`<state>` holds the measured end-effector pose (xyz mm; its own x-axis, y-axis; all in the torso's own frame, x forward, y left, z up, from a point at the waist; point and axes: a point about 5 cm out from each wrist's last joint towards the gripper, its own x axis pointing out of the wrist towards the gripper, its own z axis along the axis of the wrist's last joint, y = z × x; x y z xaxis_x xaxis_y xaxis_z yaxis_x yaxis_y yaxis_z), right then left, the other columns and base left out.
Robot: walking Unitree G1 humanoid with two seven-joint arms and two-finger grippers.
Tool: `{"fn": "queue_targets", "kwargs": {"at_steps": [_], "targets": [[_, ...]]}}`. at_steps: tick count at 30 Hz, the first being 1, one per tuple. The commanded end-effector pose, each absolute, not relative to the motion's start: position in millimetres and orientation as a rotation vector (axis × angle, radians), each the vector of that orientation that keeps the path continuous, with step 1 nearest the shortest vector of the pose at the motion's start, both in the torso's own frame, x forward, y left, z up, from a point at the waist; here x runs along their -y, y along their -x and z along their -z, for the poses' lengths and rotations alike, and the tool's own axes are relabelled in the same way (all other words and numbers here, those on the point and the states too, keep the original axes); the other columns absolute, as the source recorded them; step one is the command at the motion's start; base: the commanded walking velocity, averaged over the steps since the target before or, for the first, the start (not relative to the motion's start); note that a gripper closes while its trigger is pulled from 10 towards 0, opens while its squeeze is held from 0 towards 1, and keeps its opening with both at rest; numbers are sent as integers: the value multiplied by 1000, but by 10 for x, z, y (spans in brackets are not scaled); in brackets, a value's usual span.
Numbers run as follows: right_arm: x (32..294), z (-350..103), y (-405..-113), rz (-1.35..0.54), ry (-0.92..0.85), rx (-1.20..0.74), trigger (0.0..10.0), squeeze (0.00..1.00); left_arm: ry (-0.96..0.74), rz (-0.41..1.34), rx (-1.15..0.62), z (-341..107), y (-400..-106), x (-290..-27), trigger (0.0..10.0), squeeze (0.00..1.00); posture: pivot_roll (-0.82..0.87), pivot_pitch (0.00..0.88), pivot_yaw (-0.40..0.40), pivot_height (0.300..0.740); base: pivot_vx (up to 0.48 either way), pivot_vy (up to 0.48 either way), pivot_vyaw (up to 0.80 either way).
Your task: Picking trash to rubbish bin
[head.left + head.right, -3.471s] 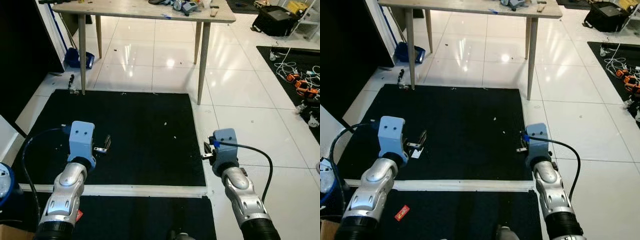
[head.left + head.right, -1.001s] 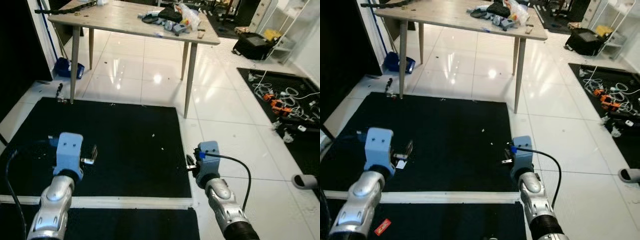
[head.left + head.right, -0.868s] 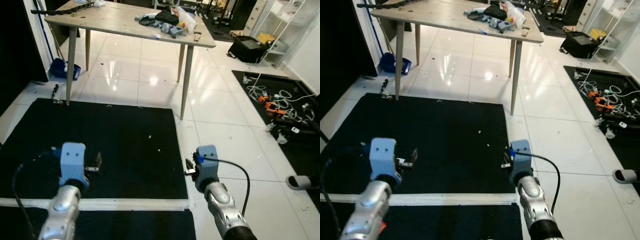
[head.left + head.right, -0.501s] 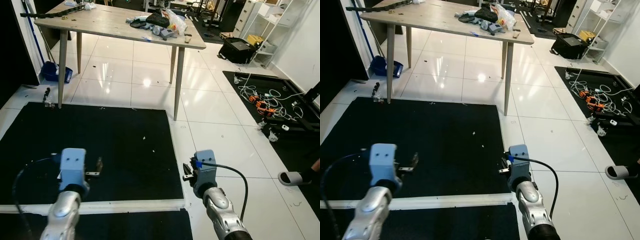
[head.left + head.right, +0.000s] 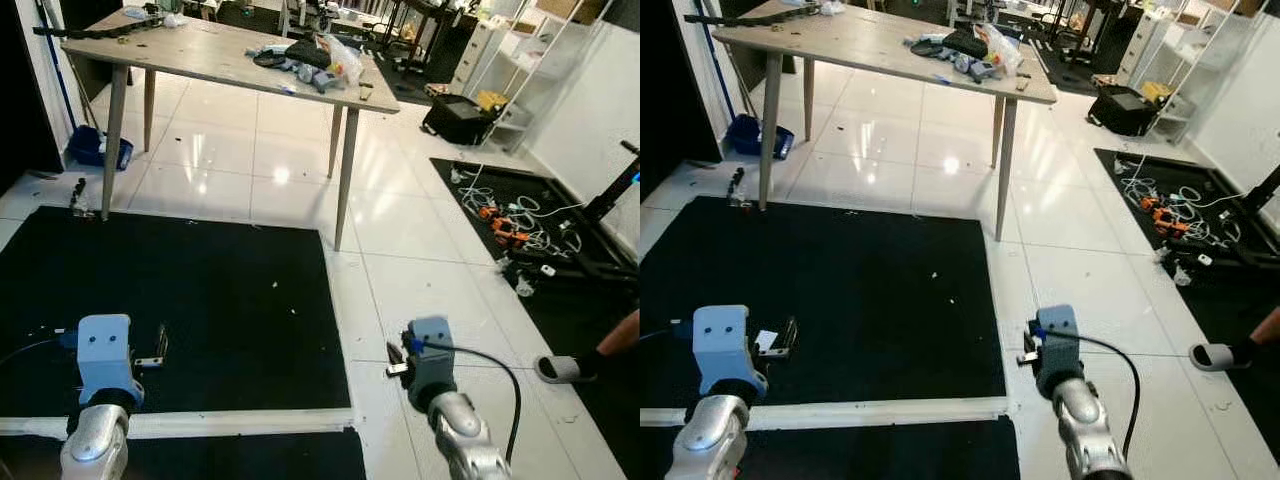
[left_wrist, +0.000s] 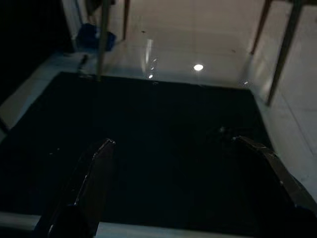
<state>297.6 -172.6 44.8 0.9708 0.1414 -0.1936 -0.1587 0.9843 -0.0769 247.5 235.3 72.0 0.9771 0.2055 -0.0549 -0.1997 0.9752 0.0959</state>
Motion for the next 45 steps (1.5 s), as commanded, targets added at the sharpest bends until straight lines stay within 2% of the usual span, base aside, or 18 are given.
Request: {"fn": "queue_targets", "kwargs": {"at_steps": [1,3,9,16,25,26,32,45], "targets": [[1771,-441,-2973,-147,104,-196,10000,0,-91,-166,-72,-694,-2503,-2231,10000,0,24,24,-201,740,0,0,0],[1776,-455,-2984,-145,105,-192,10000,0,-96,-153,-71,-702,-2518,-2211,10000,0,24,24,-201,740,0,0,0],[1754,-460,-2985,-87,61,-165,10000,0,-134,-34,-42,-855,-2773,-2136,10000,0,30,22,-54,740,0,0,0],[1797,-391,-2908,12,6,-165,10000,0,-155,51,-37,-916,-2861,-2091,10000,0,33,26,21,740,0,0,0],[1773,-338,-2867,13,0,-184,10000,0,-158,47,-49,-891,-2861,-2101,10000,0,34,27,17,740,0,0,0],[1763,-332,-2866,2,6,-189,10000,0,-160,39,-51,-877,-2835,-2119,10000,0,49,31,-27,740,0,0,0],[1755,-310,-2864,-39,32,-211,10000,0,-143,-27,-60,-822,-2682,-2228,10000,0,58,38,-70,740,0,0,0],[1820,-359,-2854,-44,53,-187,10000,0,-123,-44,-65,-772,-2625,-2167,10000,0,42,53,-92,740,0,0,0]]}}
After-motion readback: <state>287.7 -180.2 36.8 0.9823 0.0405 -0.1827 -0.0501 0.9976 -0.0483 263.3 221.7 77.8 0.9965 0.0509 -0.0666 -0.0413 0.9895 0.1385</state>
